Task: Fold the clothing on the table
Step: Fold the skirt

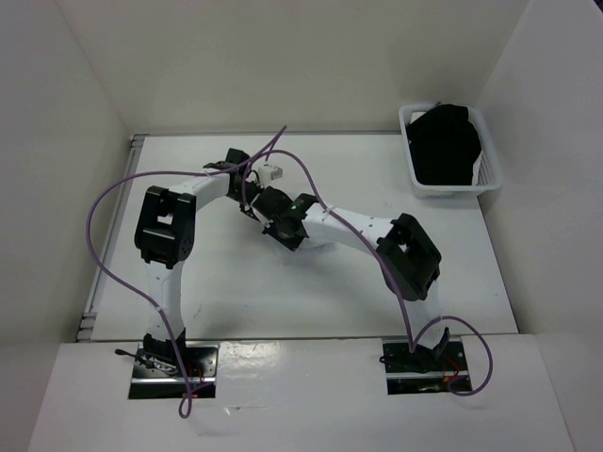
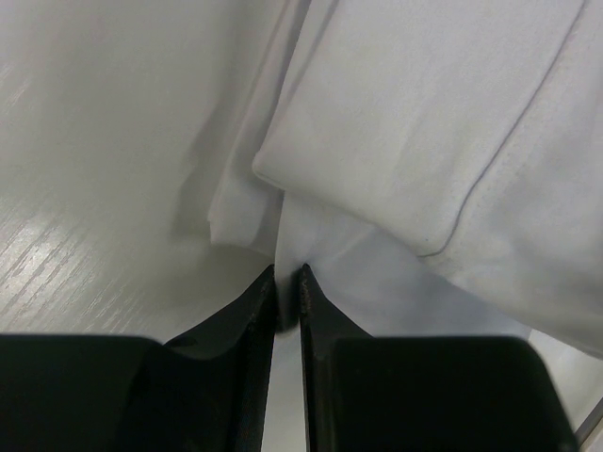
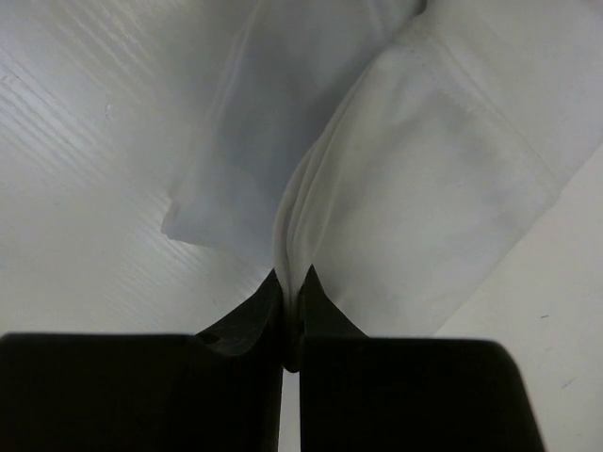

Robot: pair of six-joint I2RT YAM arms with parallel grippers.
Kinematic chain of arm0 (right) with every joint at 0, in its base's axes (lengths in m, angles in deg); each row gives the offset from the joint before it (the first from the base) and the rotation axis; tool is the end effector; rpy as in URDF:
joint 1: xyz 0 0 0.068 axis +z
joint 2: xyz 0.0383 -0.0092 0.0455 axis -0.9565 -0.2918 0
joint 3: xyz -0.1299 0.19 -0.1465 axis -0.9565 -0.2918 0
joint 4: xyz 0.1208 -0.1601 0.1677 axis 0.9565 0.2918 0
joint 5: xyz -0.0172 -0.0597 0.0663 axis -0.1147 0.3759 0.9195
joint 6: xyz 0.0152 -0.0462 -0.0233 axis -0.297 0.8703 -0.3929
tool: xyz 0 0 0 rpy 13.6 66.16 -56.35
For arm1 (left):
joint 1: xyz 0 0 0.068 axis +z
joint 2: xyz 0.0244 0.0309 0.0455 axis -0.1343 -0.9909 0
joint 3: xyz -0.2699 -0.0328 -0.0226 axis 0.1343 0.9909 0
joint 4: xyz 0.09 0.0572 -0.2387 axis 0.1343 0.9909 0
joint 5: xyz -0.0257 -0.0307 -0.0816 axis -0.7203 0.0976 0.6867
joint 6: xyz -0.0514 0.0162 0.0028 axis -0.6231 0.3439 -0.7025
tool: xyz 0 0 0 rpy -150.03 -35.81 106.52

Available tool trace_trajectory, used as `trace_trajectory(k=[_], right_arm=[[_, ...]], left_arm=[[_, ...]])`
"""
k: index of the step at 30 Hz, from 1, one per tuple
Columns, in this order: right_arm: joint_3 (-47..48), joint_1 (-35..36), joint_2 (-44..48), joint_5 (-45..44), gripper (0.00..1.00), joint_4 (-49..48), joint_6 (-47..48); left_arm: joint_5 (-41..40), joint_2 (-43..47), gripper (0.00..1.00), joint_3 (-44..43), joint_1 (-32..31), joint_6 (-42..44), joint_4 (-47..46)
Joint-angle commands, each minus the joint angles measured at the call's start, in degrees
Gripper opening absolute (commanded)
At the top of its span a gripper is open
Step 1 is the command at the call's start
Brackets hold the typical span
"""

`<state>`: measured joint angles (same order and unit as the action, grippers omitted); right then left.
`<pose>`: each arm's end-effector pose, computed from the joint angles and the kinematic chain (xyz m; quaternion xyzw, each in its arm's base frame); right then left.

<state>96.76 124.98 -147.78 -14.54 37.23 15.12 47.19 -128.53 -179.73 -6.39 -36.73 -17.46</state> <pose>0.2664 0.3277 0.2150 -0.4673 0.8508 -0.0219 0.2393 0.4296 -0.1276 0.1532 0.2803 0.8964 -0.2730 0.2081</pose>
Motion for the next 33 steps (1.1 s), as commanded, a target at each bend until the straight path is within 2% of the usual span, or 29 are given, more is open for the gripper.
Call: trace_trajectory(k=[1, 13, 33], right_arm=[[-0.36, 0.79, -1.14, 0.43, 0.00, -0.69, 0.69], [4.90, 2.55, -1.14, 4.38, 0.00, -2.45, -0.36], [7.36, 2.55, 4.57, -5.73, 0.00, -9.57, -3.88]], left_arm=[[-1.36, -2.16, 0.22, -0.62, 0.05, 0.08, 2.13], [-0.83, -2.69, 0.22, -0.62, 0.05, -0.45, 2.13], [-0.30, -2.69, 0.22, -0.62, -0.48, -0.45, 2.13]])
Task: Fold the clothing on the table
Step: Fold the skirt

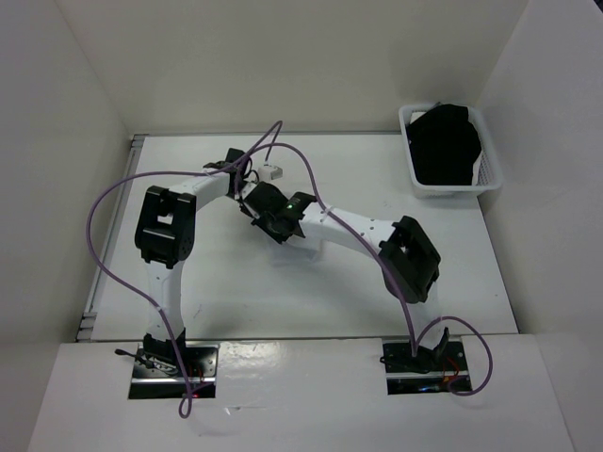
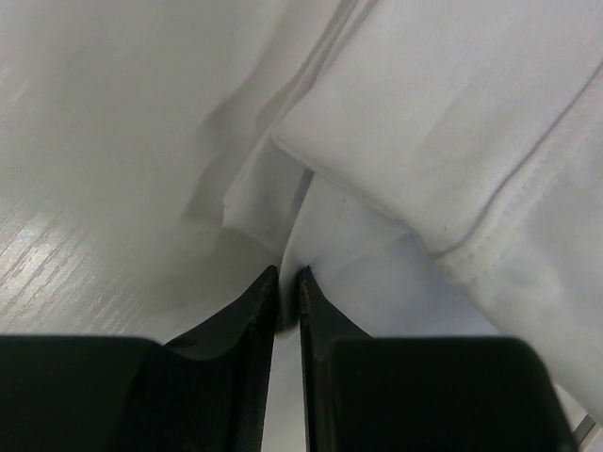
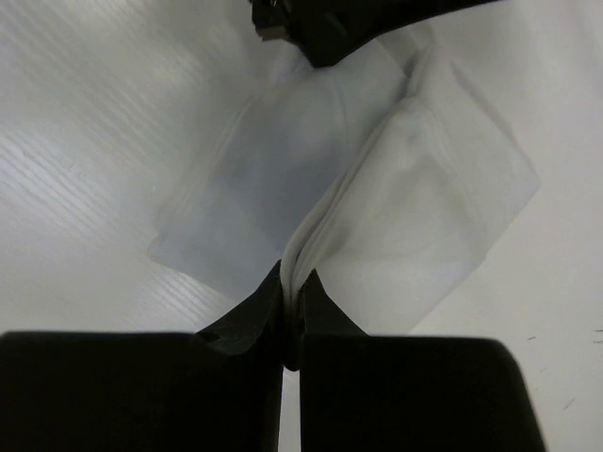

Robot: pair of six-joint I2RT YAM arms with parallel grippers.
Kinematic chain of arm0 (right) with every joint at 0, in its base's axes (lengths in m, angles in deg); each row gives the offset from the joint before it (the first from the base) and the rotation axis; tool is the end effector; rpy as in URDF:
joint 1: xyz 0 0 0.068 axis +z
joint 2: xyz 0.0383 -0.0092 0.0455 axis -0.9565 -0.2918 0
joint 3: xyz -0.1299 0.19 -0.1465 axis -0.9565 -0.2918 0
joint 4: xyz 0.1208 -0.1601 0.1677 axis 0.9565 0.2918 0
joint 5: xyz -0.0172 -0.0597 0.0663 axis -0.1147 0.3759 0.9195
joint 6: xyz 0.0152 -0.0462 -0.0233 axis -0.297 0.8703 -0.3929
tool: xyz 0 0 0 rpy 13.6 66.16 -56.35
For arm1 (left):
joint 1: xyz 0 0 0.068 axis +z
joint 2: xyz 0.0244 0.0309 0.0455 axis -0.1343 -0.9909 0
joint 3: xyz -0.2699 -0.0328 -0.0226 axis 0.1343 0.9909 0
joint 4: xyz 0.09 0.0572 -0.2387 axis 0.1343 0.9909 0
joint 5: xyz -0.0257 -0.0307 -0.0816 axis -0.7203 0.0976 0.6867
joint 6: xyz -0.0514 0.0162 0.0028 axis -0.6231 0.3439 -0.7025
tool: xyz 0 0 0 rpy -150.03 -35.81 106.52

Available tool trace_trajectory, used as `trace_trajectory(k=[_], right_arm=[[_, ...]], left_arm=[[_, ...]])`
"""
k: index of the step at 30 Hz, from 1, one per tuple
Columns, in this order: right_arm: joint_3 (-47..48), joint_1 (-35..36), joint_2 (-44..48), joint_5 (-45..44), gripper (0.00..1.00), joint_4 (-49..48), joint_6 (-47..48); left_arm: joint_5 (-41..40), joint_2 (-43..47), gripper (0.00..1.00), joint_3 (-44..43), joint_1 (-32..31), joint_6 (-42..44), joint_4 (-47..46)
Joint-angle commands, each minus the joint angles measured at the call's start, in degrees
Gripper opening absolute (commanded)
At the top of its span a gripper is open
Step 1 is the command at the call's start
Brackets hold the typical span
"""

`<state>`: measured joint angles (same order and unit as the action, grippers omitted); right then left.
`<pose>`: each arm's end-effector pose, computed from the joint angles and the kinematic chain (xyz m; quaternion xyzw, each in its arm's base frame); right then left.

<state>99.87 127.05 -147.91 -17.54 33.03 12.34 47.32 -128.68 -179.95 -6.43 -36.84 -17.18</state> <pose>0.2641 0.3474 0.2347 -0.4408 0.8446 -0.0086 0.3038 0.4298 -0.1280 0.1530 0.2796 0.8967 -0.2744 0.2060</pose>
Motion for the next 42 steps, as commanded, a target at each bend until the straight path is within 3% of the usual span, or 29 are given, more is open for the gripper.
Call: trace_trajectory(k=[1, 16, 17, 18, 20, 21, 24, 26, 33, 37, 38, 42], right_arm=[[4.88, 0.47, 4.70, -2.21, 0.00, -5.37, -1.10], [3.66, 5.39, -4.16, 6.32, 0.01, -1.86, -0.05], [3.65, 5.92, -4.78, 6.93, 0.03, -1.85, 0.48], [3.65, 6.88, -5.49, 6.94, 0.17, -1.16, 0.48], [2.51, 7.42, -7.33, 6.94, 0.30, -1.15, 1.01], [2.51, 8.11, -7.34, 7.55, 0.48, -0.63, 1.01], [2.51, 8.65, -7.87, 8.17, 0.73, -0.62, 1.01], [2.51, 8.65, -5.33, 7.56, 0.81, -0.62, 1.53], [-0.29, 8.65, 8.37, 2.38, 0.95, -2.02, 3.90], [-6.18, 4.62, 19.01, 0.96, 1.00, -4.84, 6.10], [-8.80, 3.21, 22.86, 0.96, 1.00, -5.45, 6.63], [-15.67, -7.14, 31.13, 1.58, 1.00, -9.40, 7.15]], left_arm=[[-0.43, -2.53, 0.22, -0.40, -0.96, -0.34, 1.85], [-0.43, -2.53, 0.23, -0.40, -0.96, -0.34, 1.85], [-0.43, -2.53, 0.23, -0.40, -0.96, -0.34, 1.85], [-0.43, -2.53, 0.23, -0.40, -0.96, -0.86, 1.85], [0.09, -2.53, 0.23, -0.40, -0.96, -0.86, 1.85], [0.09, -2.53, 0.23, -0.40, -0.96, -0.86, 1.85], [0.09, -2.53, 0.23, -0.40, -0.96, -0.86, 1.85], [0.09, -2.53, 0.26, -0.40, -0.96, -0.86, 1.85], [0.09, -0.52, 0.33, -0.40, 0.08, -0.86, 2.90], [-1.66, 4.92, 0.46, 0.74, 2.63, -0.34, 3.43], [-1.66, 6.07, 0.54, 1.26, 3.25, -0.34, 3.95], [-1.66, 13.70, 0.71, 2.49, 6.76, -0.86, 3.96]])
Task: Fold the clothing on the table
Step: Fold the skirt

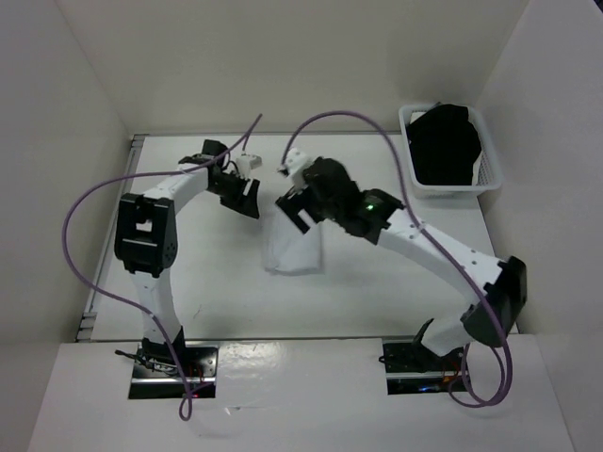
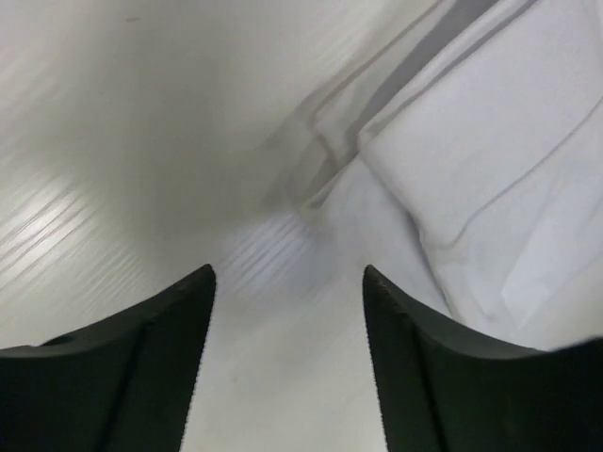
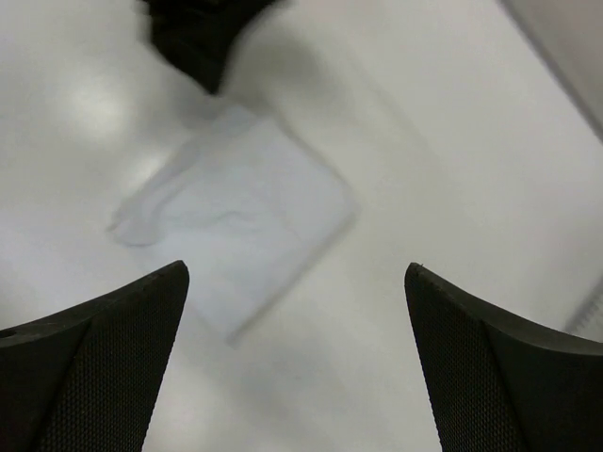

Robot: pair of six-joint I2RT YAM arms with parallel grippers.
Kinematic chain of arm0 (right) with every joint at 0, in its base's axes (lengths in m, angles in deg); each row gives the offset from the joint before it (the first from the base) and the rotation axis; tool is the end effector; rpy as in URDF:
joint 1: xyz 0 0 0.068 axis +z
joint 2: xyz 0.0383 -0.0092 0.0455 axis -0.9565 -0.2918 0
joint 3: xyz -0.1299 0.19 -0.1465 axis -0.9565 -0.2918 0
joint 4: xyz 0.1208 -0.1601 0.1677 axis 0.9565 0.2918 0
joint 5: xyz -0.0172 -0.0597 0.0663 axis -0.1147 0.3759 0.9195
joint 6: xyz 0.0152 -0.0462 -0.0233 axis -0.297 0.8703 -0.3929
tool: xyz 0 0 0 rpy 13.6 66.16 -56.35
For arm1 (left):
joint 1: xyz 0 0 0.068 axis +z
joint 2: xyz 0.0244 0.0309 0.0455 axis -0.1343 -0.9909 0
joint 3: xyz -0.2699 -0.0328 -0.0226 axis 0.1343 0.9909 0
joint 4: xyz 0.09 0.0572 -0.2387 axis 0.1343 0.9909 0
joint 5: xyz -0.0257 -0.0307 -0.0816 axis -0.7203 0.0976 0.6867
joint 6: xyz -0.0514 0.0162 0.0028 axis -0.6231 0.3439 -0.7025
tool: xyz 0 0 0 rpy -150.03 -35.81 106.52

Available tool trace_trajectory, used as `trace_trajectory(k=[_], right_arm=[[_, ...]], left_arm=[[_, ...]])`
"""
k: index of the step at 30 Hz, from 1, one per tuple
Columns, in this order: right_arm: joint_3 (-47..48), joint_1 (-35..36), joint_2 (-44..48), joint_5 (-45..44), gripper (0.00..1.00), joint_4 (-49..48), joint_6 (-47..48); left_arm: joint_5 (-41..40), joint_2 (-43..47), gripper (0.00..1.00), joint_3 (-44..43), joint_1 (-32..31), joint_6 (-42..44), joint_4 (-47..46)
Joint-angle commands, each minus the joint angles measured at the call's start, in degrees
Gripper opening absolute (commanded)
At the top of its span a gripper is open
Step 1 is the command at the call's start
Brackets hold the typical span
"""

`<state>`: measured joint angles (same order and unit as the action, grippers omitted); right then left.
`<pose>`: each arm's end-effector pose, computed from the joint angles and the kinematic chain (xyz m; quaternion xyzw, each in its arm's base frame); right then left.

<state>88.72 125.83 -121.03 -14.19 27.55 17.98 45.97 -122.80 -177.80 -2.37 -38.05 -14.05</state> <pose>0.2138 0.2691 0.3533 -0.4303 0.7789 0.0671 0.4513 0.4212 -0.0936 0.1825 0.2373 0.9108 -0.2578 0.2182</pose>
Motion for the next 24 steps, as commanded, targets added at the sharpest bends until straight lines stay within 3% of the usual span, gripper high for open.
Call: trace_trajectory(k=[1, 6, 9, 10, 17, 24], right_arm=[[-7.15, -7.08, 5.58, -1.77, 1.00, -3.93, 1.52], [-13.84, -12.26, 11.30, -5.02, 1.00, -5.25, 0.73], [-16.83, -14.21, 12.88, -5.02, 1.00, -5.25, -0.41], [-17.45, -14.82, 12.89, -5.02, 1.00, -5.25, -1.02], [-21.68, -16.05, 14.64, -5.02, 1.00, -7.61, -2.35], [-22.20, -18.61, 12.98, -4.49, 1.00, -7.62, -2.87]], left_arm=[[-0.31, 9.06, 0.73, 0.36, 2.70, -0.18, 0.83], [-0.49, 18.56, 0.83, 2.47, 0.09, -0.72, -0.58], [7.49, 18.49, 0.83, 0.55, -3.43, 0.94, 3.62], [12.91, 16.57, 0.83, -0.16, -4.41, 3.30, 5.21], [24.20, 3.73, 0.83, -5.61, -8.99, 12.55, 14.71], [28.08, -8.58, 0.82, -11.68, -12.06, 16.68, 19.81]])
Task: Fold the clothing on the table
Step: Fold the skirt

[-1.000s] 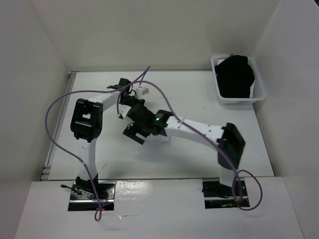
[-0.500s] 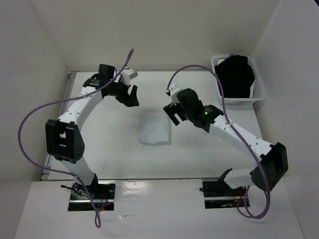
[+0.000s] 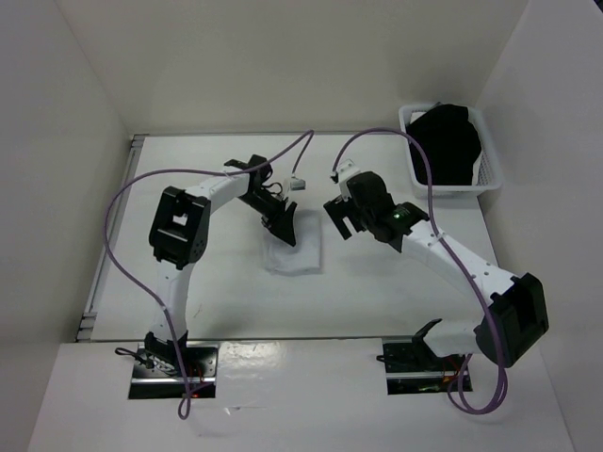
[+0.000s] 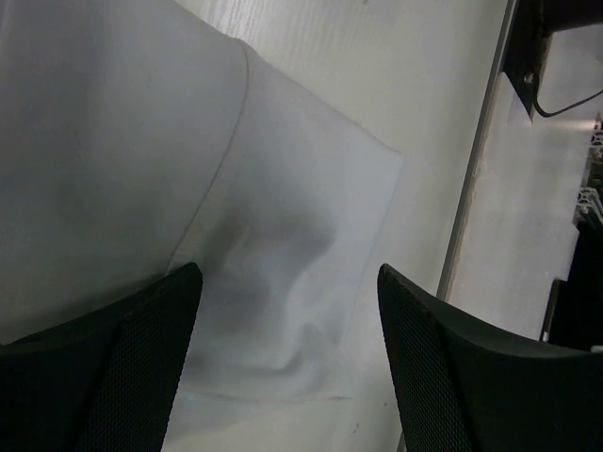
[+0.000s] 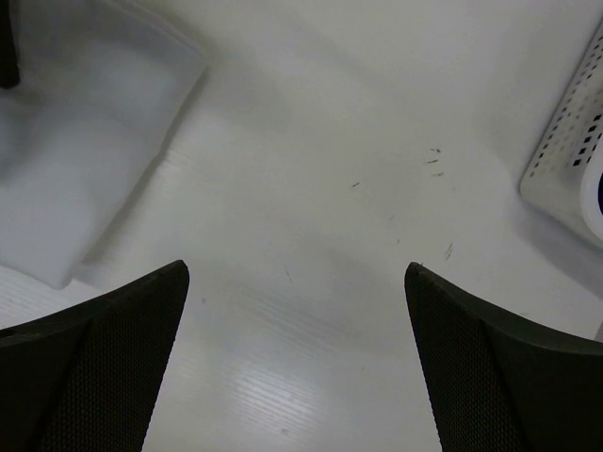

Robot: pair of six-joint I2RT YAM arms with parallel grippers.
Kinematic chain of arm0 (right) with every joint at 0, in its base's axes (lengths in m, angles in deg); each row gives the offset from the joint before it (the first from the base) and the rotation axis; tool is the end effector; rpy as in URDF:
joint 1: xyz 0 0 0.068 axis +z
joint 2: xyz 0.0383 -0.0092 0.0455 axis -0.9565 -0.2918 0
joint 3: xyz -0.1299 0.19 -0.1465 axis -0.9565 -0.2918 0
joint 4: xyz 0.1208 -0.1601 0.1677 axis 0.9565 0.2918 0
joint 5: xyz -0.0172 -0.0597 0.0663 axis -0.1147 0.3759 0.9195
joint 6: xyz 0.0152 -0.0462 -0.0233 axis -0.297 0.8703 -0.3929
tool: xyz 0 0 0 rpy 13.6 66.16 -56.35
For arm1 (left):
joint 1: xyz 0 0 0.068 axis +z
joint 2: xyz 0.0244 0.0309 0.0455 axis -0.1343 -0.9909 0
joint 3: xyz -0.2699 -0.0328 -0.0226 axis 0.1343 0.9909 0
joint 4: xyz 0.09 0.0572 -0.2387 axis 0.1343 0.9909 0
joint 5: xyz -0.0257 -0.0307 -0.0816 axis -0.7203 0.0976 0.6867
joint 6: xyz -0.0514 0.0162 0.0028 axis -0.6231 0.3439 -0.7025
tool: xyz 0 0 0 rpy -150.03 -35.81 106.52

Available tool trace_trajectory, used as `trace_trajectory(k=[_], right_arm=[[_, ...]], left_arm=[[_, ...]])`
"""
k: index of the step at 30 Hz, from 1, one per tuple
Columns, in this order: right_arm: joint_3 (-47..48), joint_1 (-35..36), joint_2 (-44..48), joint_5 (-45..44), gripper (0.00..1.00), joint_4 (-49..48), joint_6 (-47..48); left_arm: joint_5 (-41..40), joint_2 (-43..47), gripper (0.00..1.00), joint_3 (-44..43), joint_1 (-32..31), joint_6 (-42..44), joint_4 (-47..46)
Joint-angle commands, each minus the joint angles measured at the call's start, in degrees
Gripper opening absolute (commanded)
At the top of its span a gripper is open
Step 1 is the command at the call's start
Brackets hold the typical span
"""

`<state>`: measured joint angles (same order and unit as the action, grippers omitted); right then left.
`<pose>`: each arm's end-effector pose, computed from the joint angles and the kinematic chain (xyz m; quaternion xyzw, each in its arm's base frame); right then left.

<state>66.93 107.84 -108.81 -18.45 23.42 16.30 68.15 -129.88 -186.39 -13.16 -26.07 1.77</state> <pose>0.2393 0.1540 0.2952 -0.2874 0.8595 -0.0424 0.4205 0.3955 -0.1814 0.1727 0.3795 0.8058 -0.4435 0.1001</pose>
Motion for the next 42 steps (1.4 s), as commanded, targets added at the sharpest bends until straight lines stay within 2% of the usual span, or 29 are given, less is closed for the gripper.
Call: trace_trajectory(k=[1, 8, 11, 12, 14, 15, 17, 19, 21, 22, 24, 25, 28, 32, 36, 42], right_arm=[[-0.41, -1.14, 0.76, -0.23, 1.00, -3.49, -1.19], [-0.41, -1.15, 1.97, -0.23, 1.00, -2.97, -1.72], [-0.41, -2.19, 4.35, -0.23, 1.00, -2.43, -1.72], [-0.41, -2.81, 6.45, -0.23, 1.00, -2.43, -1.72], [-0.41, -3.77, 10.67, 0.56, 1.00, -1.73, -1.72], [-1.20, -4.30, 12.25, 0.56, 1.00, -1.73, -1.72], [-2.78, -6.85, 15.68, -0.14, 1.00, -2.25, -2.41], [-4.36, -10.52, 21.22, -1.01, 1.00, -2.87, -3.12], [-4.89, -13.43, 25.95, -3.21, 1.00, -3.40, -3.91], [-4.89, -15.10, 27.02, -3.92, 1.00, -3.40, -4.96], [-4.89, -20.55, 27.83, -5.32, 1.00, -2.53, -6.72], [-4.29, -22.22, 28.44, -5.33, 1.00, -0.95, -7.34], [-4.89, -27.94, 29.05, -3.05, 1.00, 0.29, -8.57], [-6.38, -30.14, 31.95, -4.44, 1.00, 0.91, -9.10], [-7.44, -32.78, 34.94, -1.65, 1.00, 0.91, -8.58], [-7.44, -33.31, 36.97, -3.21, 1.00, 0.91, -8.57]], left_arm=[[5.90, -3.60, 0.82, -3.70, -1.26, 4.71, 3.99], [0.62, -8.98, 0.79, -3.18, -1.26, 4.09, 3.11], [-1.30, -1.71, 0.79, -2.48, -1.26, 3.39, 3.11], [-2.53, 3.36, 0.79, -2.48, -1.26, 2.52, 3.11], [-7.53, 9.10, 0.79, -1.34, -1.26, -0.03, 1.19], [-9.29, 15.04, 0.79, -0.55, -1.26, -1.43, 0.05], [-14.37, 20.88, 0.83, 3.40, -0.13, -6.09, -3.21], [-17.64, 29.23, 0.86, 6.38, 2.68, -10.46, -6.36], [-25.89, 38.16, 0.91, 12.60, 5.31, -14.43, -9.35], [-28.88, 41.09, 1.00, 14.64, 8.63, -16.11, -10.67], [-36.34, 49.24, 1.00, 19.55, 13.04, -20.59, -13.67], [-37.60, 51.64, 1.00, 20.80, 17.93, -21.47, -13.68], [-39.02, 60.35, 1.00, 25.80, 26.56, -23.76, -13.68], [-41.29, 73.07, 1.00, 34.23, 33.70, -24.30, -16.31], [-43.67, 77.59, 1.00, 37.25, 37.58, -23.60, -15.45], [-40.86, 75.67, 1.00, 36.63, 40.92, -22.98, -14.82]])
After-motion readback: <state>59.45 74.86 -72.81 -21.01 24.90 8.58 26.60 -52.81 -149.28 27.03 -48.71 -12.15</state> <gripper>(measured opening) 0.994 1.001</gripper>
